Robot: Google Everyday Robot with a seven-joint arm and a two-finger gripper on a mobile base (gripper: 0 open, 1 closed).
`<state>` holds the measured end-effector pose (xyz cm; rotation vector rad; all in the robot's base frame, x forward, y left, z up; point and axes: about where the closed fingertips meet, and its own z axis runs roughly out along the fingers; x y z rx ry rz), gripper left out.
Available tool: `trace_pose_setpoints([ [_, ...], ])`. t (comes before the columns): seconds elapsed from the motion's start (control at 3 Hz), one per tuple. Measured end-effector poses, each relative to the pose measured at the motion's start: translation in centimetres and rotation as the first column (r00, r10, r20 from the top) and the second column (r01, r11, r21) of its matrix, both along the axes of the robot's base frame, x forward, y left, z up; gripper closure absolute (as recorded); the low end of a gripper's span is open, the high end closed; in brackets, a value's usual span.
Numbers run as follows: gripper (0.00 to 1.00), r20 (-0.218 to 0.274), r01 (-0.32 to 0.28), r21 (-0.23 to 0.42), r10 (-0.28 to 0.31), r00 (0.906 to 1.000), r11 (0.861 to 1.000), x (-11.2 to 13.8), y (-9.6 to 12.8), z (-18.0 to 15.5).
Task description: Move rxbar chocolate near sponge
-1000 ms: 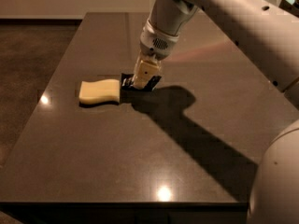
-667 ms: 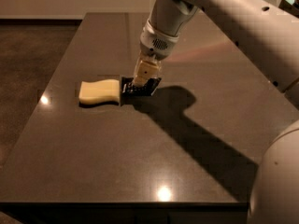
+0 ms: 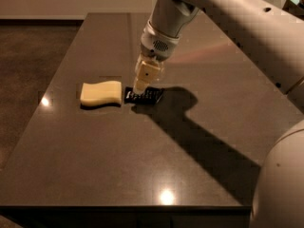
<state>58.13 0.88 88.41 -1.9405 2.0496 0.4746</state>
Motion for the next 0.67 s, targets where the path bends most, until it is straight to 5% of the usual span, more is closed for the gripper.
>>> trace_pose_setpoints([
  [0.33,0.00,0.002,0.000,0.003,0.000,1.0000,1.000,0.12,0.20,-0.11],
  [0.67,0.00,0.002,0.000,0.003,0.000,1.0000,1.000,0.12,0.20,-0.11],
])
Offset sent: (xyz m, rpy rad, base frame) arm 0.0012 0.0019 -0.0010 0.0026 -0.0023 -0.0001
